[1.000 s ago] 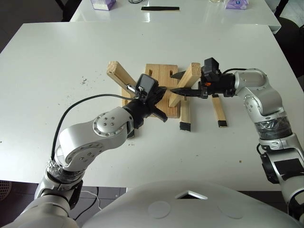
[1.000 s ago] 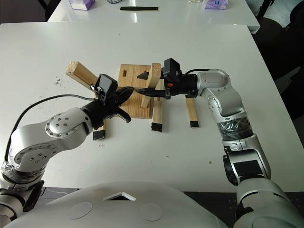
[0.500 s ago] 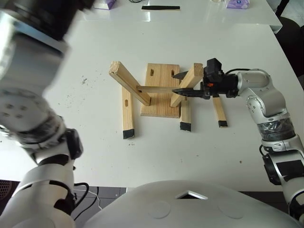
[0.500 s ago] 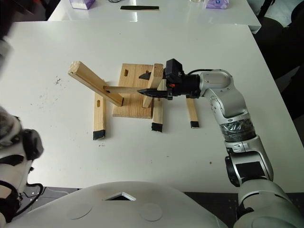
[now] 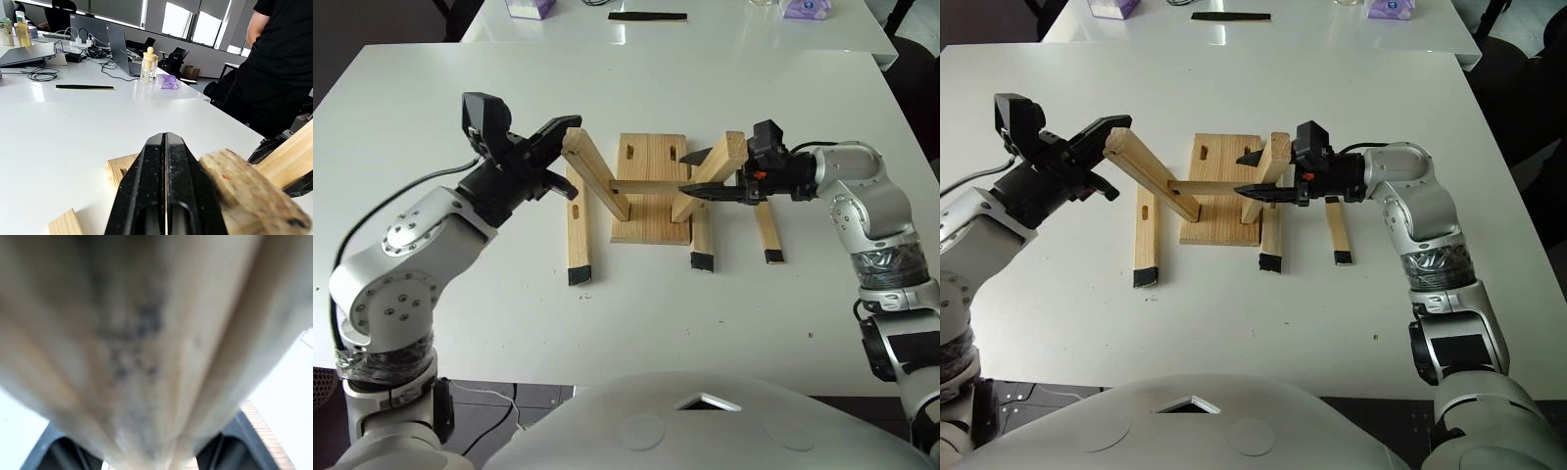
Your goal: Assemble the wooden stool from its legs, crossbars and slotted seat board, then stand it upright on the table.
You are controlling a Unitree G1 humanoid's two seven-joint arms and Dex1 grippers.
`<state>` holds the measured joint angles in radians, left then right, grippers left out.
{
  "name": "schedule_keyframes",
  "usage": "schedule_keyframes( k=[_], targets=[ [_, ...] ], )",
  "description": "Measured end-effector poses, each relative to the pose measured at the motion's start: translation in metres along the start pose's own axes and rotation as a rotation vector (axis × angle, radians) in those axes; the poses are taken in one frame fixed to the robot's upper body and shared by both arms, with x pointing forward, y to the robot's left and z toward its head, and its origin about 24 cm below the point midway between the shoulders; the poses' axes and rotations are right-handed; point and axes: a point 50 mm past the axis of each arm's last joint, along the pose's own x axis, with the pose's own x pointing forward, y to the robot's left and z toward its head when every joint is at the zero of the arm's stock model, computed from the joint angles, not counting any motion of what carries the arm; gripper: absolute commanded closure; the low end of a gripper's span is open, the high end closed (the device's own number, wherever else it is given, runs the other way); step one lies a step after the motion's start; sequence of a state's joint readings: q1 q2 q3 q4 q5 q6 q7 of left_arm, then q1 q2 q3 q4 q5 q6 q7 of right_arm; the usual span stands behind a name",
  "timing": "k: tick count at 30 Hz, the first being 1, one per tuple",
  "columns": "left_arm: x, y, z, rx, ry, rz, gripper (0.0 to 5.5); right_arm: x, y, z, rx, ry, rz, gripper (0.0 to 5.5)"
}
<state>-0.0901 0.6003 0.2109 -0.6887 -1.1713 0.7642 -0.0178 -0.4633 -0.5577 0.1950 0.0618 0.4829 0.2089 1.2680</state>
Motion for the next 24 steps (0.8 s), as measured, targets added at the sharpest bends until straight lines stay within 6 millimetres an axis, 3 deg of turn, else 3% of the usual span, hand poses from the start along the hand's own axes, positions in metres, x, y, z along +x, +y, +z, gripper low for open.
schedule_keyframes(
  k=[11,14,16,18,21,24],
  targets=[
    [-0.006,0.014,0.01,0.075,0.038,-0.017,5.5,0.013,-0.003,-0.004,0.002,-0.025,-0.001,3.5],
    [-0.011,0.019,0.005,0.077,0.023,-0.003,5.5,0.018,-0.005,-0.007,-0.006,-0.007,-0.019,2.89],
    [-0.015,0.017,-0.011,0.033,0.052,-0.005,5.5,0.016,-0.007,-0.021,0.049,0.035,-0.057,2.57],
    [-0.021,0.019,-0.023,0.001,0.062,0.024,5.5,0.012,-0.008,-0.021,0.059,0.04,-0.066,2.3],
    [-0.028,0.027,-0.027,0.018,0.021,0.108,5.5,0.0,-0.01,-0.017,0.048,0.064,-0.074,1.83],
    [-0.035,0.04,-0.032,0.038,0.001,0.202,5.5,-0.002,-0.013,-0.014,0.037,0.071,-0.079,1.83]
  ],
)
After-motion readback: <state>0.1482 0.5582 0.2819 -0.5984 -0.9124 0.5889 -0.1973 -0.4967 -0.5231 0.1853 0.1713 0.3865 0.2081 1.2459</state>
